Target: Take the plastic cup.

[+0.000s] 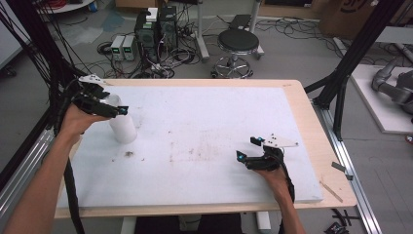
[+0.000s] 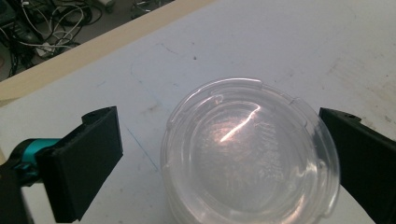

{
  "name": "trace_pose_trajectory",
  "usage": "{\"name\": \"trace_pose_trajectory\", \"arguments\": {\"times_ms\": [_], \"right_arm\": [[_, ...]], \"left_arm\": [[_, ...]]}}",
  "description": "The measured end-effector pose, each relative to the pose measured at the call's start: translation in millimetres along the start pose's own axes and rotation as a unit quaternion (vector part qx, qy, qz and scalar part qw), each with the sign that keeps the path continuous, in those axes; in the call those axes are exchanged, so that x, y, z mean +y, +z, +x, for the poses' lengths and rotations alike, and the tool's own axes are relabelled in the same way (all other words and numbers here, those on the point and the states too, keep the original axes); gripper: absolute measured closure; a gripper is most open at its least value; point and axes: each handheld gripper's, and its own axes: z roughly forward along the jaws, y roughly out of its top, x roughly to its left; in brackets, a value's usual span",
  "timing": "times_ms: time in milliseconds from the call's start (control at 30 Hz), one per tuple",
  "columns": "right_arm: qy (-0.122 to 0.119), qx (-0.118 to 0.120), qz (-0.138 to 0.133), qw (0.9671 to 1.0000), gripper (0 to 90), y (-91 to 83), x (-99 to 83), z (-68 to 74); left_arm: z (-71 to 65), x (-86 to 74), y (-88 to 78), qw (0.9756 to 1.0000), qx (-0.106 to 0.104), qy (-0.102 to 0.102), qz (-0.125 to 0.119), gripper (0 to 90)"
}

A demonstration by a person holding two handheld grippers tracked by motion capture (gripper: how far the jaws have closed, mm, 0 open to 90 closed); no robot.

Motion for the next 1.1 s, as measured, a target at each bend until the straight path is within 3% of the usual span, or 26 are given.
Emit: {"name": "trace_pose_trajectory", "arguments": {"times_ms": [133, 367, 600, 1100], "right_arm": [[-0.001, 0.0, 0.001, 1.0, 14.5, 0.0, 0.0, -0.2], [0.002, 0.0, 0.003, 1.0, 14.5, 0.3, 0.1, -0.2], [0.002, -0.001, 0.003, 1.0, 14.6, 0.8, 0.2, -0.6], [0.004, 0.0, 0.006, 1.0, 14.5, 1.3, 0.4, -0.9]], "left_arm": [[-0.2, 0.1, 1.9, 1.0, -0.004, 0.003, 0.002, 13.6], [0.7, -0.2, 2.9, 1.0, 0.001, 0.002, 0.008, 14.2], [1.3, -0.6, 2.3, 0.9999, -0.004, 0.004, 0.01, 23.0], [-1.2, -0.1, 2.9, 0.9998, -0.009, 0.009, 0.016, 32.1]]}}
